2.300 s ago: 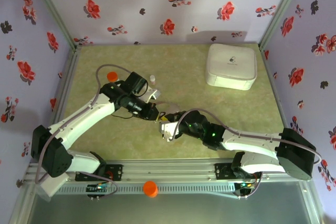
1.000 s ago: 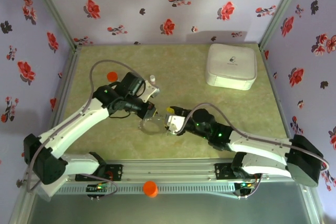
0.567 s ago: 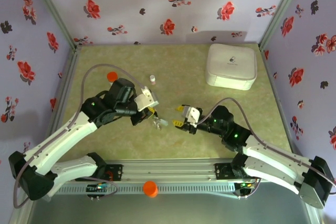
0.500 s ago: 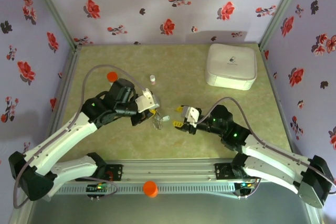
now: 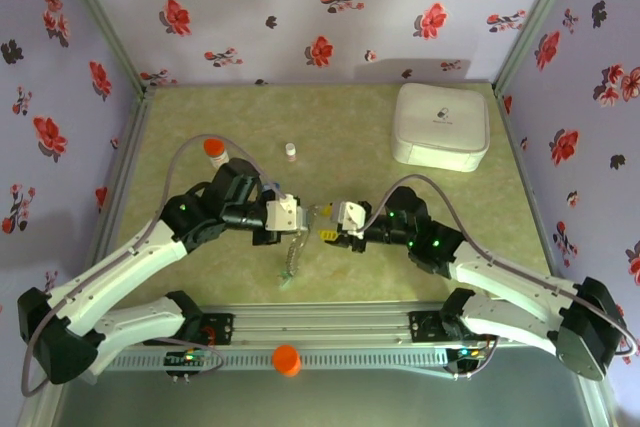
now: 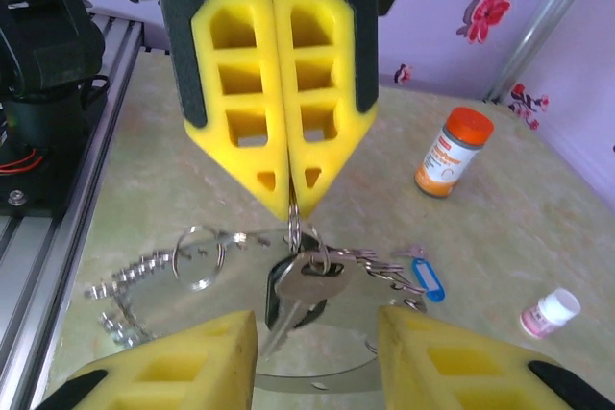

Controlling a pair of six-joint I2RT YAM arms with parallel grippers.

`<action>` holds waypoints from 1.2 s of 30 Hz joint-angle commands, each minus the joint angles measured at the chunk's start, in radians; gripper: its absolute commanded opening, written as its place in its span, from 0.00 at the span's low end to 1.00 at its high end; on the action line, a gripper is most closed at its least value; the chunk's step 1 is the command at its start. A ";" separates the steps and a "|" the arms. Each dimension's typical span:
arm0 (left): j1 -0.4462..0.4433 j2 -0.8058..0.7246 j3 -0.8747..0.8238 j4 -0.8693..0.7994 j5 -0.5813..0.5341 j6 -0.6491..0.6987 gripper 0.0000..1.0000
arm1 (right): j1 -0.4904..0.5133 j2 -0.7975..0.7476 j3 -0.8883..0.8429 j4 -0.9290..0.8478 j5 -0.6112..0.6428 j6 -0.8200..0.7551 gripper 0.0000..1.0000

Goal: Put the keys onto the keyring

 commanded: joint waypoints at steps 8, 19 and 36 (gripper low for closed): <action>-0.039 -0.014 -0.031 0.071 0.059 0.089 0.00 | 0.032 0.026 0.040 -0.026 -0.020 -0.070 0.26; -0.055 0.003 -0.033 0.087 0.029 0.089 0.00 | 0.044 0.023 0.042 -0.037 -0.029 -0.071 0.13; -0.057 -0.021 -0.070 0.183 -0.009 -0.006 0.00 | 0.060 0.035 -0.013 -0.056 0.155 -0.169 0.00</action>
